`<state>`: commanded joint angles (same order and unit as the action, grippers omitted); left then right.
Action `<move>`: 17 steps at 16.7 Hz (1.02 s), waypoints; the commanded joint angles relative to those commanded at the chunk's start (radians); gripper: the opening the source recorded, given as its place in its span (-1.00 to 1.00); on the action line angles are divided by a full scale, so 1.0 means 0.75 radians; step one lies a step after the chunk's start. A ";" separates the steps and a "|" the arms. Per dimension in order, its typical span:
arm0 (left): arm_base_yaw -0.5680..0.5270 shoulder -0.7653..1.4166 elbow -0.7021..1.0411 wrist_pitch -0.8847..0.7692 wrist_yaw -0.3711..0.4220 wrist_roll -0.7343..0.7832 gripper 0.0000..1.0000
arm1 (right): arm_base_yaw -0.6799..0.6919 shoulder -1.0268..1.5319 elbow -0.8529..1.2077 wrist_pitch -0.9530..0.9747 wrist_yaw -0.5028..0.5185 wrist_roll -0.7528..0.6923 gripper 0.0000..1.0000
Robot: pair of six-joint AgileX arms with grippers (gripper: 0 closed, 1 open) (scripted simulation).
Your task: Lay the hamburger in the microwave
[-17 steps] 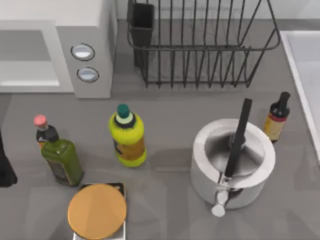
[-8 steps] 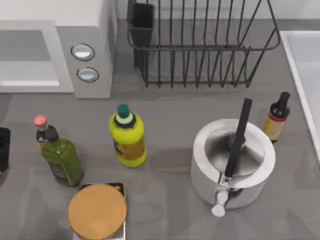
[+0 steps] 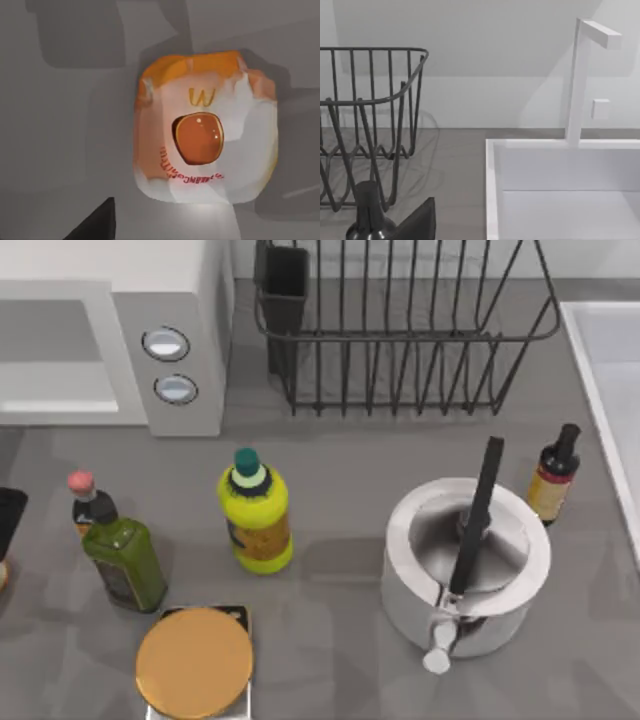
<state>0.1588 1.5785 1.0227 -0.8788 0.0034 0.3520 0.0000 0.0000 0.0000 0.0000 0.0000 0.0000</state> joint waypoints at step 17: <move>0.027 0.384 0.049 0.164 0.006 0.059 1.00 | 0.000 0.000 0.000 0.000 0.000 0.000 1.00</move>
<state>0.1790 1.8666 1.0595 -0.7555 0.0076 0.3959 0.0000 0.0000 0.0000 0.0000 0.0000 0.0000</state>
